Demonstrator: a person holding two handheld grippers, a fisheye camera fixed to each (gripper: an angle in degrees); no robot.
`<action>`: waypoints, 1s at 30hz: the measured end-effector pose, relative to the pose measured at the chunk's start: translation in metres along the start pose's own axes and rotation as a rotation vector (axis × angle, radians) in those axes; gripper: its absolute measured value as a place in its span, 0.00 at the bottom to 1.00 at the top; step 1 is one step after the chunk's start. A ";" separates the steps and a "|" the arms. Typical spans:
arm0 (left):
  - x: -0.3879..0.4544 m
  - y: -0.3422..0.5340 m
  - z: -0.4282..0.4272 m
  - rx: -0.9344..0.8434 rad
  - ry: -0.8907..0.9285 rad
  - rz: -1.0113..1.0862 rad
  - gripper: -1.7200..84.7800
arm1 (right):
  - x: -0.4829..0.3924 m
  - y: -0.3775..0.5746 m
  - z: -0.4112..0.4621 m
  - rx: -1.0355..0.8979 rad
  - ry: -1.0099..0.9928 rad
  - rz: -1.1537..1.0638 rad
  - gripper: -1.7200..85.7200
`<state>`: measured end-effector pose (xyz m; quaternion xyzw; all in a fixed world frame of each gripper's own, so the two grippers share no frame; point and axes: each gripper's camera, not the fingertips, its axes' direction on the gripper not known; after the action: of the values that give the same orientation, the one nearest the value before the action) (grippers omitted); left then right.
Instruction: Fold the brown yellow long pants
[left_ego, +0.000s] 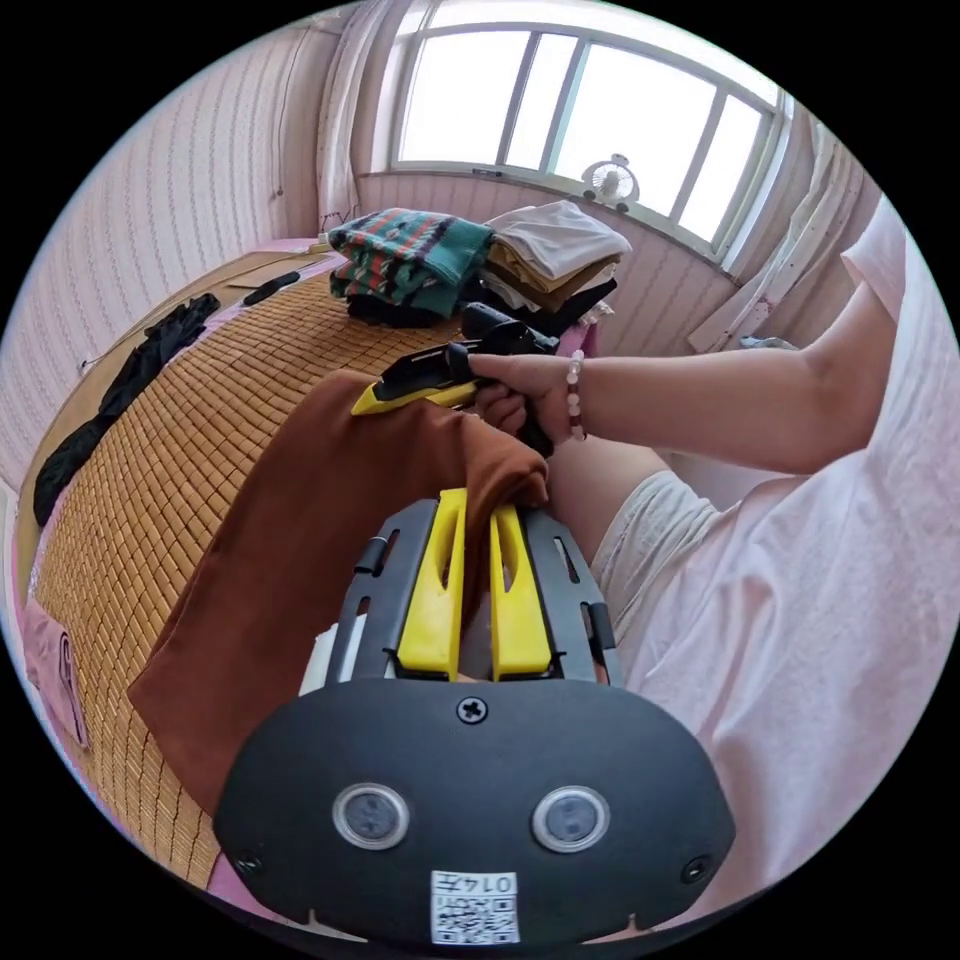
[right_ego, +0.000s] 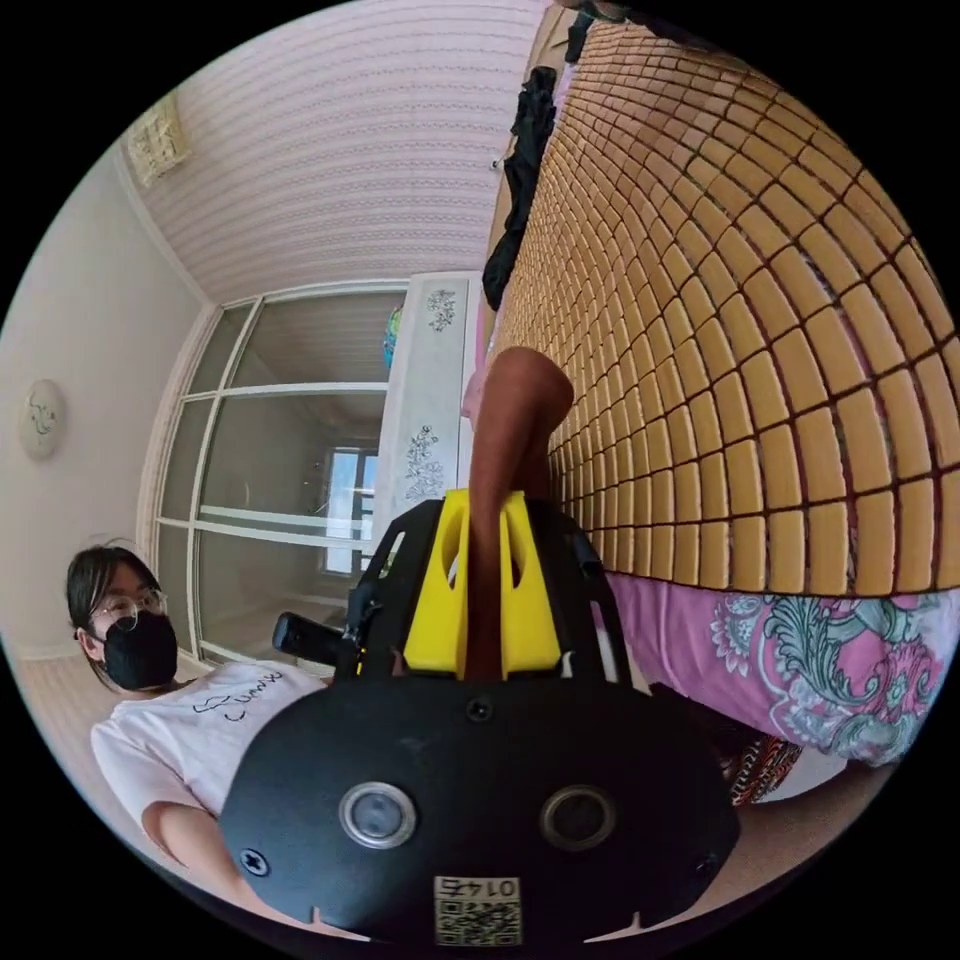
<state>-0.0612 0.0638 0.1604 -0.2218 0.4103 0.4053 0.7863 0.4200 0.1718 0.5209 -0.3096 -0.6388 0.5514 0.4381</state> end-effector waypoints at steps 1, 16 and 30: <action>0.001 -0.005 -0.001 0.020 0.016 0.014 0.07 | -0.011 0.005 -0.021 0.044 -0.004 -0.032 0.07; -0.078 0.075 -0.076 0.113 -0.027 -0.403 0.09 | -0.103 -0.010 0.135 -0.346 0.137 -0.304 0.13; -0.150 0.107 -0.050 0.074 -0.218 -0.661 0.09 | -0.092 0.121 0.171 -0.801 0.759 -0.514 0.02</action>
<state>-0.2227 0.0227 0.2536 -0.2694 0.2441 0.1350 0.9217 0.2946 0.0416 0.3816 -0.4613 -0.6500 -0.0042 0.6039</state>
